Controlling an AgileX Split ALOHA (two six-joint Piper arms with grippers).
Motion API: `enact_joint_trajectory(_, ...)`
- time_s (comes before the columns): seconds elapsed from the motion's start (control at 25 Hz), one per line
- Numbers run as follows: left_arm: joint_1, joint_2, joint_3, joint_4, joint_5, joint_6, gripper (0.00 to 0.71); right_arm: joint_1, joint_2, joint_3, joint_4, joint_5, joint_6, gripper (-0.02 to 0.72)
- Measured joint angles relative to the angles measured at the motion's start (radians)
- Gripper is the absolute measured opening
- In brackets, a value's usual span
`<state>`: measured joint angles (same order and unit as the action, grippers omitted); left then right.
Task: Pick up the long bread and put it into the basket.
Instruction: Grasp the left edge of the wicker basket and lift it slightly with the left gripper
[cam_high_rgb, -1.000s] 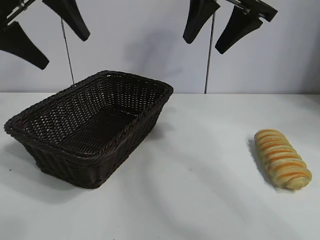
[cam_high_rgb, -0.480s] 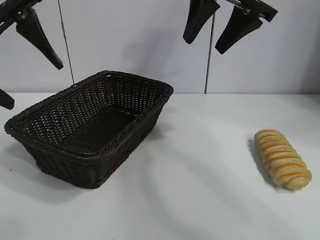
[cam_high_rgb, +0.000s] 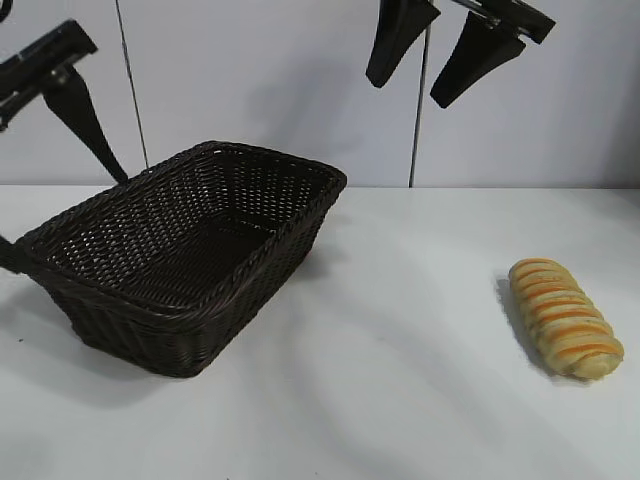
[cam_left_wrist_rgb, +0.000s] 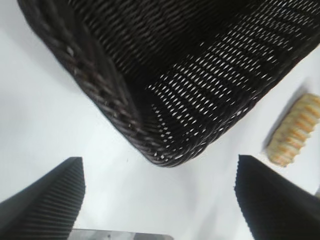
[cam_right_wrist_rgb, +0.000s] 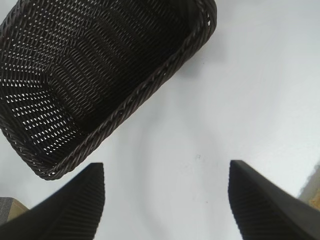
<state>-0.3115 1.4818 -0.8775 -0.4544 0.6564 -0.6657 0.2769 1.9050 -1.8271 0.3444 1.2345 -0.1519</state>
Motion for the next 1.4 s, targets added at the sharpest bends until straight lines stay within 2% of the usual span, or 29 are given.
enact_joint_trajectory(0.48, 0.000, 0.089, 0.004, 0.029, -0.115, -0.080, 0.594, 0.000, 0.000, 0.000, 0.000, 0.001, 0.000, 0.507)
enact_joint_trajectory(0.8, 0.000, 0.177, 0.004, 0.070, -0.242, -0.085, 0.594, 0.000, 0.000, 0.000, 0.000, 0.001, 0.000, 0.507)
enact_joint_trajectory(1.12, 0.000, 0.280, 0.004, 0.070, -0.268, -0.087, 0.591, 0.000, 0.000, 0.000, 0.000, 0.001, 0.000, 0.507)
enact_joint_trajectory(1.2, 0.000, 0.285, 0.004, 0.070, -0.268, -0.087, 0.564, 0.000, 0.000, 0.000, 0.000, 0.001, 0.000, 0.507)
enact_joint_trajectory(1.4, 0.000, 0.291, 0.004, 0.072, -0.268, -0.087, 0.385, 0.000, 0.000, 0.000, 0.000, 0.001, 0.000, 0.507)
